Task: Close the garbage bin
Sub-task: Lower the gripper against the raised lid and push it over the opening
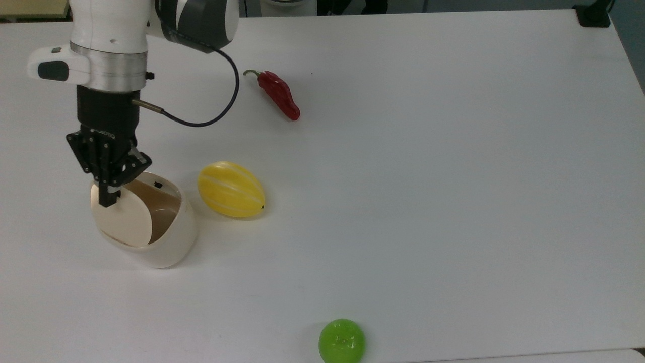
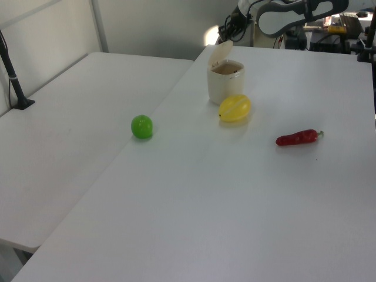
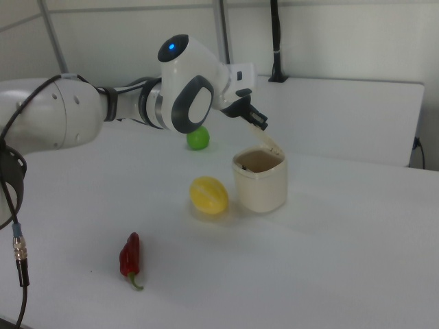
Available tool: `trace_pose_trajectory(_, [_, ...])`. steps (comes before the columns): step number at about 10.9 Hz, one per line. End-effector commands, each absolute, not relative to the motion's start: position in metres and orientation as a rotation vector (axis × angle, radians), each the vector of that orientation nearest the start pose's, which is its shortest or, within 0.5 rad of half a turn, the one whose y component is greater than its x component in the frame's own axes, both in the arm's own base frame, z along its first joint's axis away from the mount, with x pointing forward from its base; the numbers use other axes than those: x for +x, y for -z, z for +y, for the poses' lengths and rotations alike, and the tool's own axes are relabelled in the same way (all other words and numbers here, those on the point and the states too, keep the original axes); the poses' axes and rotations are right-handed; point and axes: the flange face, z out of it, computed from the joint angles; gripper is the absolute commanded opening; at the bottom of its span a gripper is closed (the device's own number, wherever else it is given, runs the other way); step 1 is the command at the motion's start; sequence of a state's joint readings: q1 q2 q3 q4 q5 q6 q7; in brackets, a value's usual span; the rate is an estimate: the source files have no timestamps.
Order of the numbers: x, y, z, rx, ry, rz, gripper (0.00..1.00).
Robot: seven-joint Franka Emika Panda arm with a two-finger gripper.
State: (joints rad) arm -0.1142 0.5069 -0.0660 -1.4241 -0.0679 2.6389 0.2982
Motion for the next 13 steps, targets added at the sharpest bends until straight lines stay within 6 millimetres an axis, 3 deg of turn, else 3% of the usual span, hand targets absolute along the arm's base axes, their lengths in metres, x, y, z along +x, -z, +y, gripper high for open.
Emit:
trace_pose_trajectory(1, [0.728, -0.484, -0.107, -3.012, 0.863, 0.612, 0.00])
trace_pose_trajectory(3, [0.727, -0.476, -0.102, -3.030, 0.795, 0.615, 0.00])
trace_pose_trajectory(6, [0.721, -0.466, -0.110, -3.083, 0.660, 0.631, 0.00])
trace_pose_trajectory(13, [0.720, -0.439, -0.109, -3.100, 0.590, 0.626, 0.00])
